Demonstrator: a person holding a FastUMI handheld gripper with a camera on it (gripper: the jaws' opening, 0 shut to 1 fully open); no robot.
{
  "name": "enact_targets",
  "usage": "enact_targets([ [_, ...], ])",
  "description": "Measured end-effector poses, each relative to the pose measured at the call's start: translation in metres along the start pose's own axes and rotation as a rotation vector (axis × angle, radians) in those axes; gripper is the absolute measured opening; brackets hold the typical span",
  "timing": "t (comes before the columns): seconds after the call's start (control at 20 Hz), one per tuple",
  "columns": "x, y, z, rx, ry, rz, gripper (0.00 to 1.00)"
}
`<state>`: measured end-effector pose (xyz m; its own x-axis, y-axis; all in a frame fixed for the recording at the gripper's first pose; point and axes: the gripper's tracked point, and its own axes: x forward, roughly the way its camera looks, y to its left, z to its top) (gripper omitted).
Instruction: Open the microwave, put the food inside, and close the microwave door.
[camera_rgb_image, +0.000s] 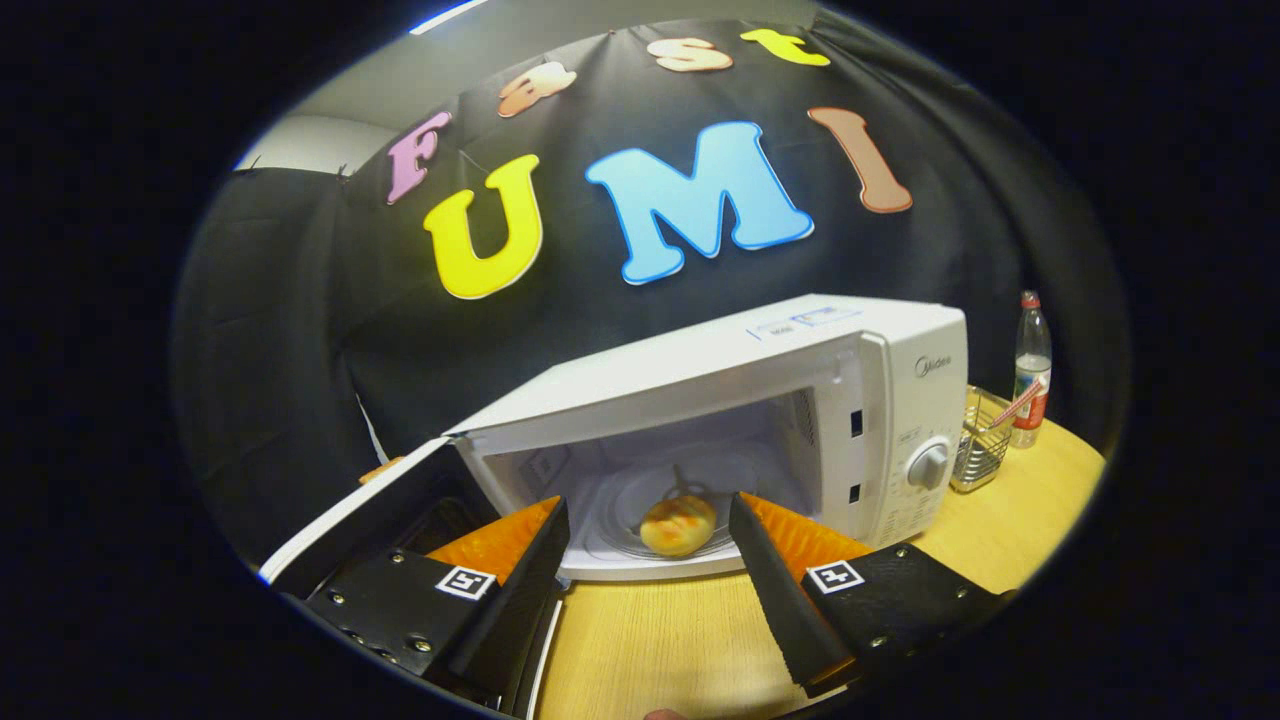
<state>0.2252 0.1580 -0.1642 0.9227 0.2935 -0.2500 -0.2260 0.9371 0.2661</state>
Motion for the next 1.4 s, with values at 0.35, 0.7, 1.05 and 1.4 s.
enact_targets([
  [0.35, -0.102, 0.03, 0.029, -0.072, -0.067, 0.037, 0.97],
  [0.7, -0.19, 0.088, 0.02, -0.138, -0.073, 0.149, 0.97],
  [1.05, -0.242, 0.182, -0.014, -0.186, -0.027, 0.37, 0.97],
  [1.4, -0.258, 0.258, -0.058, -0.239, 0.056, 0.566, 0.94],
])
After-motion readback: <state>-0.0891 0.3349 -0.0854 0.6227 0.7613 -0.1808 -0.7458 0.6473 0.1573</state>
